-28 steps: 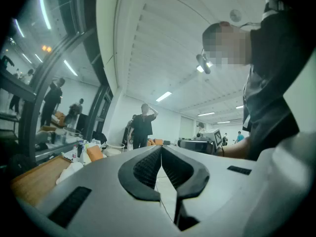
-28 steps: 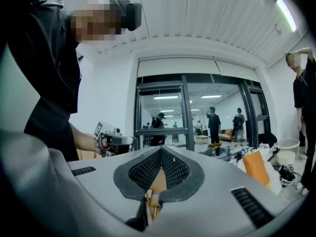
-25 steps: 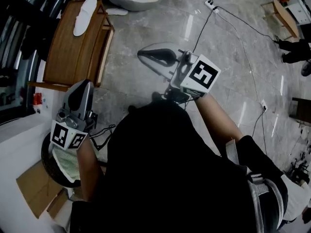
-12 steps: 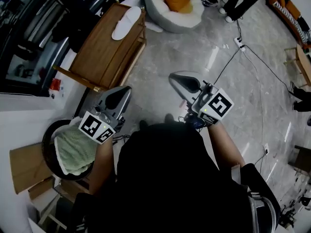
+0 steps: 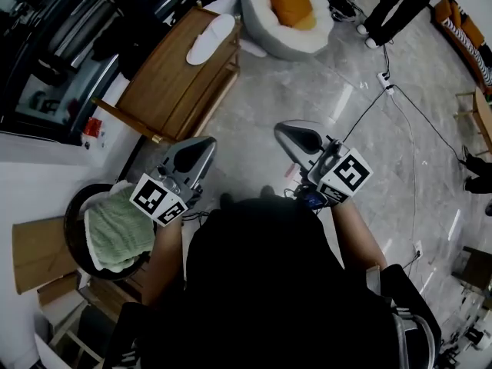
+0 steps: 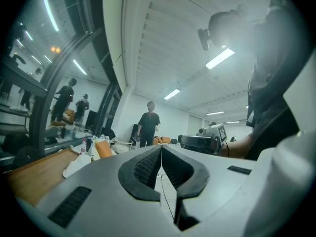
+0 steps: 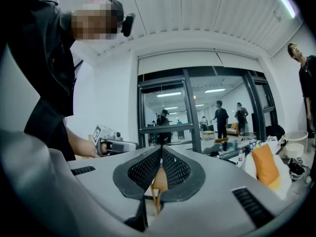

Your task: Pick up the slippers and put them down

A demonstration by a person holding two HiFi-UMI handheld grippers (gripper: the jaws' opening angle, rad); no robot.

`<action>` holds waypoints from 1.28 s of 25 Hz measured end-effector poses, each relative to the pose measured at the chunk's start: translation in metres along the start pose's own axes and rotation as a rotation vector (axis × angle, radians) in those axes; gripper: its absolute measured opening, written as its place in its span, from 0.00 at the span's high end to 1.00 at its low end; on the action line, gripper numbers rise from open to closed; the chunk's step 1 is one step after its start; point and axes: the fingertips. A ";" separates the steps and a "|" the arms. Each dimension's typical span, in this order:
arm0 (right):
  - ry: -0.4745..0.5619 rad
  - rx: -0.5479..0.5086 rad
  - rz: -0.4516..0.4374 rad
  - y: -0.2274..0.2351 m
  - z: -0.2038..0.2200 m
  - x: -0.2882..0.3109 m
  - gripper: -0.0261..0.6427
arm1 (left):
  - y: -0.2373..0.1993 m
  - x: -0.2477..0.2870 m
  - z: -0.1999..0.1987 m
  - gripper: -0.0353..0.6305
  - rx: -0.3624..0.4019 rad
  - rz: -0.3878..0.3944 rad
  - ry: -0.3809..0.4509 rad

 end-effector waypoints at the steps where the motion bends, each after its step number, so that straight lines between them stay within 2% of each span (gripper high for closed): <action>1: -0.002 0.002 -0.003 0.001 0.001 -0.001 0.92 | 0.001 0.001 0.000 0.93 -0.002 -0.004 -0.001; 17: -0.001 0.024 -0.044 0.020 0.001 -0.021 0.92 | 0.015 0.019 0.001 0.93 0.006 -0.050 -0.031; 32: 0.010 0.065 -0.112 0.042 0.006 -0.062 0.92 | 0.046 0.037 0.006 0.93 0.000 -0.144 -0.072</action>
Point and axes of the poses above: the fingertips, and each gripper's own axes: x forward along the fingers, y to its right, z out of its underside, and after that the axes turned 13 degrees about x, right-handed
